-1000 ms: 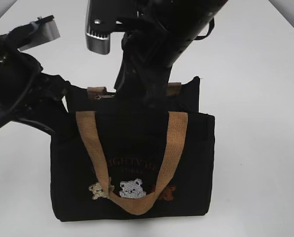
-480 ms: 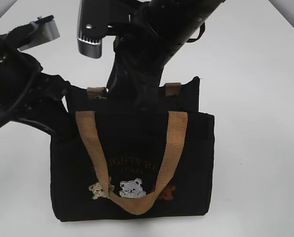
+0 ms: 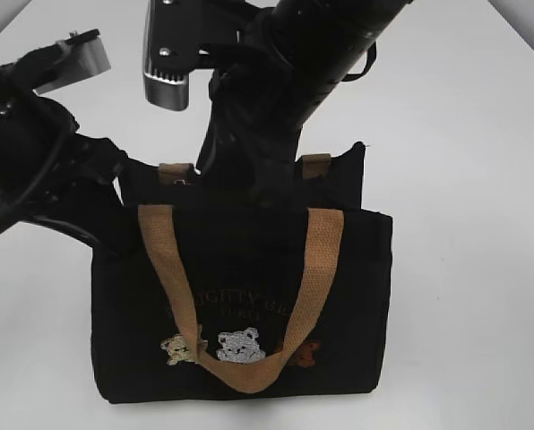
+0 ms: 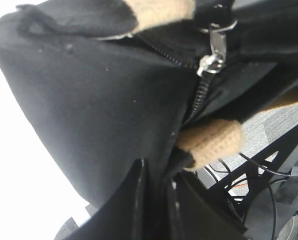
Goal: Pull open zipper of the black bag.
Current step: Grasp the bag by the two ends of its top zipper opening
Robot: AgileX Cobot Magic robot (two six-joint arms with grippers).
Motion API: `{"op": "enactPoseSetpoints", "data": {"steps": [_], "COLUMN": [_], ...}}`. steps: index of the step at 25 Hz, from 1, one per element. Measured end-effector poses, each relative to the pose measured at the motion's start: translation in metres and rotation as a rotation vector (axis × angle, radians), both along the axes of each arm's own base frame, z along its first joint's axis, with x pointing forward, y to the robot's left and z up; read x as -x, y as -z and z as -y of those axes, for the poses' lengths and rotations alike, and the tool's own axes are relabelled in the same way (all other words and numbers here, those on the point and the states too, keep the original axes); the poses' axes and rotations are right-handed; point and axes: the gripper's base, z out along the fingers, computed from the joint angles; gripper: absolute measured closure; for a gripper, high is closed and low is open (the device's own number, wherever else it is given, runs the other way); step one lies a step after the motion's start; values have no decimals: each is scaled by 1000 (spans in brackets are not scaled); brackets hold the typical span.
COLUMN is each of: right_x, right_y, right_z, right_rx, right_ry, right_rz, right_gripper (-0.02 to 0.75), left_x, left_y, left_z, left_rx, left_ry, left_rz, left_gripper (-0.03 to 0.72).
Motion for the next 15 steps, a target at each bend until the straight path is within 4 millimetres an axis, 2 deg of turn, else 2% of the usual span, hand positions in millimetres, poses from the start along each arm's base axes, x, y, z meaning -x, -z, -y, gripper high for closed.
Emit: {"op": "enactPoseSetpoints", "data": {"steps": [8, 12, 15], "right_x": [-2, -3, -3], "right_y": [7, 6, 5], "right_z": [-6, -7, -7], "right_rx": [-26, -44, -47], "right_ry": [-32, -23, -21], "right_rz": [-10, -3, -2], "right_gripper": [596, 729, 739], "left_x": [1, 0, 0], "left_y": [1, 1, 1], "left_z": [-1, -1, -1], "left_rx": [-9, -8, -8], "left_ry": [5, 3, 3], "left_rz": [-5, -1, -1], "left_gripper": [652, 652, 652]}}
